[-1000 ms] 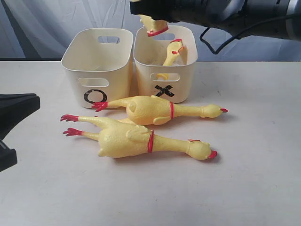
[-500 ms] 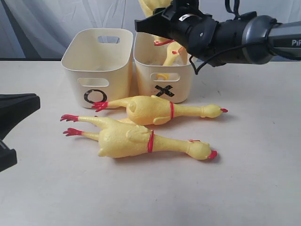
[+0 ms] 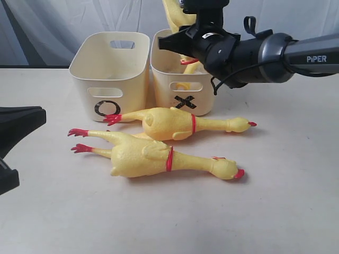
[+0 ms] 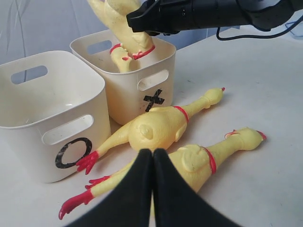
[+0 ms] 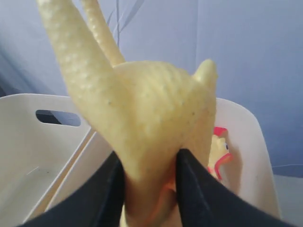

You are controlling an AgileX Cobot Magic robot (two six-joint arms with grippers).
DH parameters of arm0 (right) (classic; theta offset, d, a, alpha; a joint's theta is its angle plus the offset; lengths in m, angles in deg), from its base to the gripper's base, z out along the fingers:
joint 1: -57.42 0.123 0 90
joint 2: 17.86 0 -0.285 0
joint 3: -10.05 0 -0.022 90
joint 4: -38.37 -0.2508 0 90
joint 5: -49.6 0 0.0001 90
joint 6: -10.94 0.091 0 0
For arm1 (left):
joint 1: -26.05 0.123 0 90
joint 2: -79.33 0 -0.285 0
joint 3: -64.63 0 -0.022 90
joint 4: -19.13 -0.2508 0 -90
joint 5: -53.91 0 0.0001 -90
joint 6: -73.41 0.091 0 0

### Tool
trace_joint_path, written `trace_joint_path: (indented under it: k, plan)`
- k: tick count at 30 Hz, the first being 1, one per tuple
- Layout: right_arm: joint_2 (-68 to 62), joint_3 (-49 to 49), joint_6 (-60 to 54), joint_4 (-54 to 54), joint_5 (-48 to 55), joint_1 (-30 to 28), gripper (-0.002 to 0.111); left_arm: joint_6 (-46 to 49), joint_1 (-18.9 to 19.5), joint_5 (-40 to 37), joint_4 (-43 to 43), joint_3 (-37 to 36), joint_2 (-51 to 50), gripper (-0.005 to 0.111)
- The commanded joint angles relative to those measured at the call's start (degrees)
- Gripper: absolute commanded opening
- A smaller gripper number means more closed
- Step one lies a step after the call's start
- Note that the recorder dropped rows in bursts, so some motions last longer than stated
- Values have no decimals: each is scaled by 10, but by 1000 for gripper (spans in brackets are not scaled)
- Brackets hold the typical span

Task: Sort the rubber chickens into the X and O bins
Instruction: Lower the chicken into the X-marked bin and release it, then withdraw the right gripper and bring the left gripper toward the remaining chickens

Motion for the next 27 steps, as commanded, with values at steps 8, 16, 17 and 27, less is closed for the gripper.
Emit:
trace_joint_path:
  k: [8, 16, 17, 27]
  plan:
    - [1, -1, -59, -49, -31, -2, 49, -1, 0, 7, 1, 3, -2, 0]
    - [10, -1, -60, -49, -11, -2, 49, -1, 0, 7, 1, 3, -2, 0]
    - [18, -1, -66, -49, 6, -2, 49, -1, 0, 7, 1, 3, -2, 0]
    - [113, -22, -90, -49, 132, -1, 11, -1, 0, 4, -6, 3, -2, 0]
